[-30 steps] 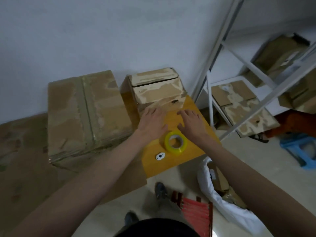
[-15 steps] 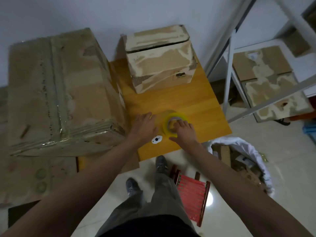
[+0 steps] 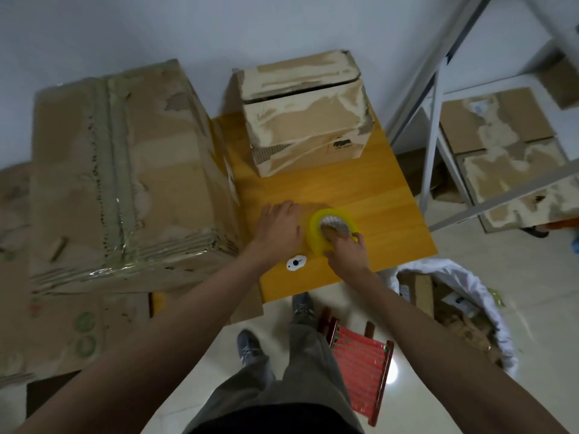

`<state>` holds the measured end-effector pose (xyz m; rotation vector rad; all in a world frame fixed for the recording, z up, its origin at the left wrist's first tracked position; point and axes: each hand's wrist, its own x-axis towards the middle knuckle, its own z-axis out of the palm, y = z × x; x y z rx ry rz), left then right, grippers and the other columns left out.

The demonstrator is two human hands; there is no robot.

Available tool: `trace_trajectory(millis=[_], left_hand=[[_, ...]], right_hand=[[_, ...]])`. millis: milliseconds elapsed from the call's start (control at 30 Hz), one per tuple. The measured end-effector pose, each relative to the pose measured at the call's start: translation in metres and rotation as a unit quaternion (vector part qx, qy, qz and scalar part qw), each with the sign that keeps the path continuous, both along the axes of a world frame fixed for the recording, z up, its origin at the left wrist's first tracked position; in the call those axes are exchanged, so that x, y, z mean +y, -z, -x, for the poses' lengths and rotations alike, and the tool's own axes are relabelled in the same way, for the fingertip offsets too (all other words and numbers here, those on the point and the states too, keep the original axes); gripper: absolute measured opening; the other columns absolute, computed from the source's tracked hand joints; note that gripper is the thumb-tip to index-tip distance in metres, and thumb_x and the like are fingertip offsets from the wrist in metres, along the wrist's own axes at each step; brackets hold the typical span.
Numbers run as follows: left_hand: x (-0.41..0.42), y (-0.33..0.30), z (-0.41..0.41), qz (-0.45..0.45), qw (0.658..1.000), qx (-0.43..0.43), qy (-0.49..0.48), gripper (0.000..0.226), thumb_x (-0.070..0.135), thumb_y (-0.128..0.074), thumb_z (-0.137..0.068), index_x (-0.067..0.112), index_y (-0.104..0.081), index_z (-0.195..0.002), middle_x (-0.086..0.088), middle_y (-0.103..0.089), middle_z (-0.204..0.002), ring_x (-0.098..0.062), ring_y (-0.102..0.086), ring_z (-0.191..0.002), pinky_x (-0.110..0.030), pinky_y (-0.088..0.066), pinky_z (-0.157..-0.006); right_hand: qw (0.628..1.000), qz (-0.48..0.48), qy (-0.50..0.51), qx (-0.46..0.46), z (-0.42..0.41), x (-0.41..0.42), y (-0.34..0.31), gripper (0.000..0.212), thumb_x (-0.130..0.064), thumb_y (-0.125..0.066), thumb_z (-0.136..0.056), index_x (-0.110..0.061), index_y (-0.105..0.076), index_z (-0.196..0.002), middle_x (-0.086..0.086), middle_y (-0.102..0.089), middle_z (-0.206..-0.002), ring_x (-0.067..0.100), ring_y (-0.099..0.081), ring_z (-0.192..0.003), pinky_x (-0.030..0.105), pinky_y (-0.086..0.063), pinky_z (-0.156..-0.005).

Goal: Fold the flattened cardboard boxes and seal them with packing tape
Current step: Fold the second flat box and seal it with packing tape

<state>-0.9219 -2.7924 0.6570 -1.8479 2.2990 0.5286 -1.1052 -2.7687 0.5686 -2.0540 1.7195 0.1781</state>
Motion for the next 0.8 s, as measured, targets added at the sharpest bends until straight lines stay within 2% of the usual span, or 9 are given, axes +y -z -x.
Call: trace_trajectory(millis=[133, 233, 333, 400, 467, 533, 600, 700, 800], left_hand=[[-0.024, -0.031, 0.015, 0.011, 0.999, 0.044, -0.028, 0.047, 0.014, -0.047, -0.099, 0.013, -0.041, -0.145, -0.009, -0.044, -0.147, -0.029, -0.043, -0.133, -0.044, -0.031, -0.112], [-0.049, -0.06, 0.014, 0.037, 0.993, 0.093, -0.068, 0.044, 0.008, -0.046, -0.097, 0.011, -0.046, -0.141, -0.011, -0.048, -0.144, -0.032, -0.046, -0.131, -0.045, -0.038, -0.108], [-0.073, -0.096, -0.004, 0.047, 0.979, 0.174, -0.091, 0.049, 0.002, -0.039, -0.098, 0.012, -0.045, -0.146, -0.011, -0.046, -0.149, -0.031, -0.044, -0.137, -0.042, -0.036, -0.113], [-0.082, -0.124, -0.021, 0.064, 0.972, 0.209, -0.084, 0.049, -0.001, -0.039, -0.097, 0.009, -0.047, -0.145, -0.012, -0.047, -0.149, -0.028, -0.042, -0.139, -0.034, -0.031, -0.116], [-0.085, -0.152, -0.04, 0.075, 0.963, 0.243, -0.089, 0.047, -0.002, -0.04, -0.097, 0.008, -0.052, -0.142, -0.011, -0.053, -0.144, -0.025, -0.048, -0.134, -0.025, -0.032, -0.11], [-0.085, -0.178, -0.058, 0.084, 0.955, 0.269, -0.099, 0.043, -0.002, -0.041, -0.098, 0.006, -0.056, -0.137, -0.01, -0.058, -0.139, -0.024, -0.053, -0.127, -0.02, -0.035, -0.103], [-0.083, -0.2, -0.075, 0.102, 0.949, 0.277, -0.108, 0.038, -0.001, -0.042, -0.101, 0.003, -0.059, -0.135, -0.014, -0.058, -0.135, -0.025, -0.054, -0.125, -0.021, -0.037, -0.103], [-0.077, -0.227, -0.103, 0.142, 0.93, 0.305, -0.145, 0.029, 0.005, -0.049, -0.102, 0.003, -0.065, -0.126, -0.013, -0.063, -0.127, -0.02, -0.06, -0.113, -0.016, -0.046, -0.091], [-0.07, -0.247, -0.133, 0.182, 0.904, 0.334, -0.195, 0.013, 0.01, -0.065, -0.093, 0.01, -0.075, -0.102, -0.009, -0.074, -0.105, -0.016, -0.066, -0.097, -0.027, -0.049, -0.091]], right_hand=[[0.986, -0.021, 0.065, -0.152, 0.011, -0.017, -0.045, 0.045, -0.023, -0.065, -0.096, -0.011, -0.055, -0.138, 0.011, -0.062, -0.134, 0.033, -0.056, -0.122, 0.046, -0.042, -0.104], [0.97, 0.002, 0.058, -0.236, 0.016, -0.03, -0.087, 0.05, -0.015, -0.066, -0.095, -0.005, -0.05, -0.142, 0.014, -0.053, -0.145, 0.033, -0.049, -0.133, 0.038, -0.04, -0.108], [0.955, 0.04, 0.027, -0.293, 0.014, -0.046, -0.133, 0.048, -0.014, -0.066, -0.095, -0.006, -0.052, -0.14, 0.013, -0.055, -0.142, 0.031, -0.05, -0.13, 0.03, -0.04, -0.102], [0.945, 0.07, -0.008, -0.32, 0.008, -0.057, -0.164, 0.043, -0.015, -0.066, -0.095, -0.008, -0.056, -0.136, 0.012, -0.06, -0.135, 0.028, -0.053, -0.123, 0.02, -0.038, -0.092], [0.933, 0.09, -0.047, -0.345, -0.001, -0.068, -0.193, 0.037, -0.015, -0.066, -0.095, -0.009, -0.059, -0.131, 0.008, -0.063, -0.127, 0.022, -0.055, -0.115, 0.015, -0.037, -0.083], [0.922, 0.1, -0.084, -0.365, -0.013, -0.078, -0.215, 0.033, -0.014, -0.067, -0.094, -0.007, -0.061, -0.126, 0.007, -0.063, -0.121, 0.018, -0.056, -0.109, 0.021, -0.042, -0.083], [0.919, 0.103, -0.107, -0.366, -0.026, -0.088, -0.234, 0.038, -0.013, -0.068, -0.093, -0.005, -0.059, -0.129, 0.008, -0.062, -0.124, 0.02, -0.056, -0.112, 0.03, -0.044, -0.089], [0.911, 0.114, -0.136, -0.372, -0.049, -0.098, -0.258, 0.042, -0.01, -0.069, -0.091, -0.005, -0.059, -0.131, 0.006, -0.061, -0.126, 0.021, -0.056, -0.115, 0.03, -0.043, -0.091], [0.902, 0.118, -0.178, -0.375, -0.072, -0.105, -0.276, 0.039, -0.008, -0.069, -0.09, -0.005, -0.06, -0.128, 0.009, -0.064, -0.122, 0.023, -0.058, -0.111, 0.036, -0.044, -0.091]])
